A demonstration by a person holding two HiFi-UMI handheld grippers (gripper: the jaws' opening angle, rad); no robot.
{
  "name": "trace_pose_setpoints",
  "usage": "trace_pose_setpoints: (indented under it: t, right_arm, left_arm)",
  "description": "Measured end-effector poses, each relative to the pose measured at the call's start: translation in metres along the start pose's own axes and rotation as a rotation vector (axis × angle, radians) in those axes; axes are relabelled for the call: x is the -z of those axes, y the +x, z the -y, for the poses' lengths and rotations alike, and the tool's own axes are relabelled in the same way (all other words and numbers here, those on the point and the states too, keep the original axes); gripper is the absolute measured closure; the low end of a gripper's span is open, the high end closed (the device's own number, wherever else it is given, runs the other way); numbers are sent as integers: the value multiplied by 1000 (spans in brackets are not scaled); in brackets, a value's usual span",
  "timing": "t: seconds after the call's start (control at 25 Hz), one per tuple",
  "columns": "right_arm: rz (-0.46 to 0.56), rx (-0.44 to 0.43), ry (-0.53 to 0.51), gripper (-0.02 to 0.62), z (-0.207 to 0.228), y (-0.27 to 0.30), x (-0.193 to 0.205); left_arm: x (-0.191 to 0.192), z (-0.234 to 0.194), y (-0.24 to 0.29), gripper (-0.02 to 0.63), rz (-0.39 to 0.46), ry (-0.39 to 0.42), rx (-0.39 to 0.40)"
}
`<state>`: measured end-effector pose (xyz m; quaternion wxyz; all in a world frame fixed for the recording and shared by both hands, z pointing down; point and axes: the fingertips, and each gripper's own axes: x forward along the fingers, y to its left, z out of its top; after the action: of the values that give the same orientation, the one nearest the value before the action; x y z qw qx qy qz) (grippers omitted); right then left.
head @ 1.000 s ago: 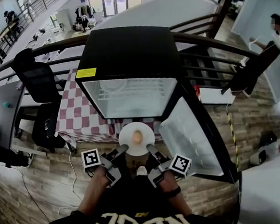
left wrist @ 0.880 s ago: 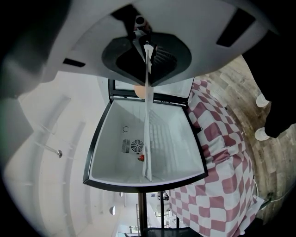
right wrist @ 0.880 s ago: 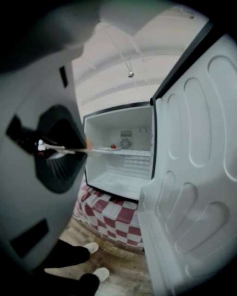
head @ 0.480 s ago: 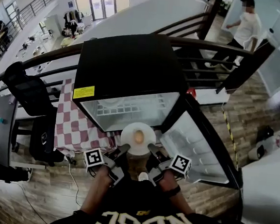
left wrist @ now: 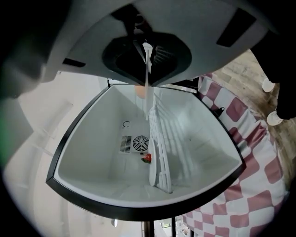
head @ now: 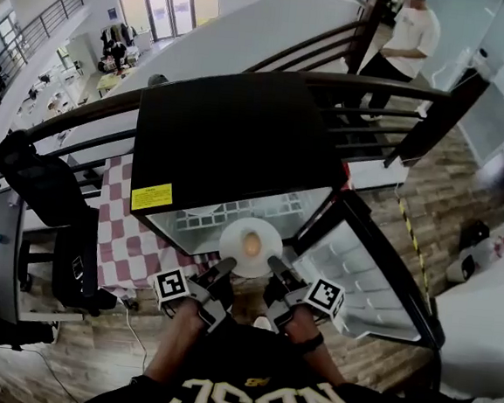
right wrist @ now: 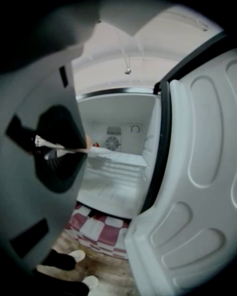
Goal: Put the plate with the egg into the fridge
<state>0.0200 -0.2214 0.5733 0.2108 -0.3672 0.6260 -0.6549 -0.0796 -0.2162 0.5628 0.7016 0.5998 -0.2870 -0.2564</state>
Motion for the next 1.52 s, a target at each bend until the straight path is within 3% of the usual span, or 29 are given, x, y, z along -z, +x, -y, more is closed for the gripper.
trace_pose_setpoints:
  t: [0.36,0.72,0.96,1.16,1.52]
  right_arm:
    - [81,-3,1,565,-1,23,-25]
    - [126,24,-30,565,7,40,-44]
    - [134,35,-71,565,8,53,-57]
    - [144,-4,-67,565,9,62,-65]
    - [138,6,-57,565,14,77,-72]
  left_arm:
    - [-25,1,26,571,29,27,12]
    - [-40,-15,48,572,23,87,-65]
    - [-51,-22,60,572,43,77,-68]
    - [-55,-17,66,572,48,84,-65]
    - [-62,-18,72,572,75,59,-71]
